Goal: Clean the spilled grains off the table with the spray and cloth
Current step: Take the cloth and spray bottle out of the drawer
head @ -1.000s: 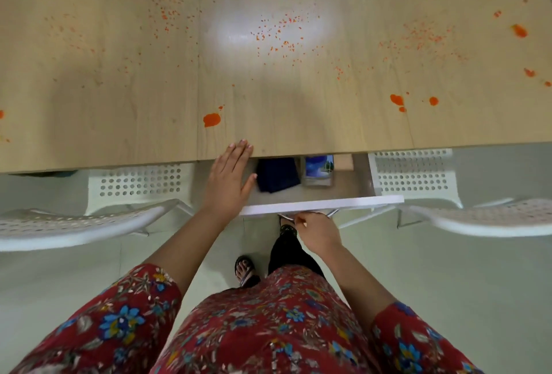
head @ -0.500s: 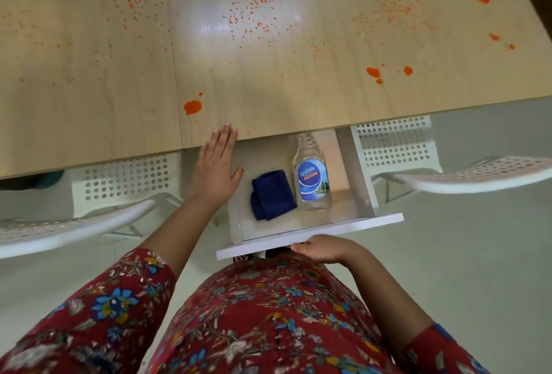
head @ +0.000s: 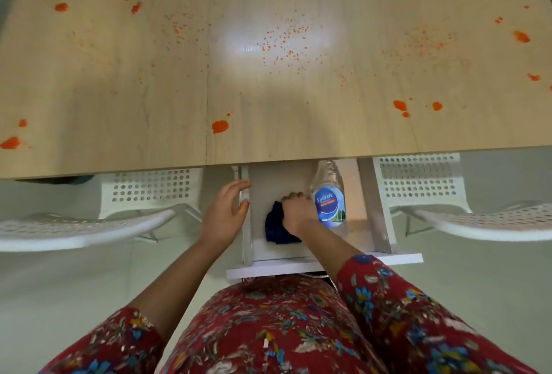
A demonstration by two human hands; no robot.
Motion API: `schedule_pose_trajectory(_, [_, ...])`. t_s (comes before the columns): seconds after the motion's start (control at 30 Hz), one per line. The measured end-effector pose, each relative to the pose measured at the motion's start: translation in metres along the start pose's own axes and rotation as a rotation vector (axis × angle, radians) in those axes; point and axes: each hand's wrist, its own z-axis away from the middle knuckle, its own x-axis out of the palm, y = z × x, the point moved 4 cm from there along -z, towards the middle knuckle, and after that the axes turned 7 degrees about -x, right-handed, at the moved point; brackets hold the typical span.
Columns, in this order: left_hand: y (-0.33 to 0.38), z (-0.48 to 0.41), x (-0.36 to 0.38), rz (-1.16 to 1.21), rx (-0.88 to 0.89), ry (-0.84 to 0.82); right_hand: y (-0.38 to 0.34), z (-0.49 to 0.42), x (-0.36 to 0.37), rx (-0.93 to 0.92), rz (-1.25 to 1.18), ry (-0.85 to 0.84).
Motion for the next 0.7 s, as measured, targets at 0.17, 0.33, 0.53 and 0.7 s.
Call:
schedule_pose_trajectory(0.17, [0.016,-0.008,0.015,0.405,-0.251,-0.298,0.013,0.038,-0.031,0.017,-1.006,-0.006])
schedule_pose_trajectory(0.33, [0.037,-0.020,0.025,0.653,-0.430,-0.448,0.019,0.075,-0.059,0.032,-1.631,0.058])
schedule_pose_trajectory(0.53, [0.035,-0.031,0.017,0.794,-0.514,-0.276,0.088,0.046,-0.014,0.552,-0.910,0.397])
schedule_pose_trajectory(0.7, [0.038,-0.029,-0.007,0.849,-0.496,-0.127,0.097,0.022,-0.009,0.526,-0.698,0.175])
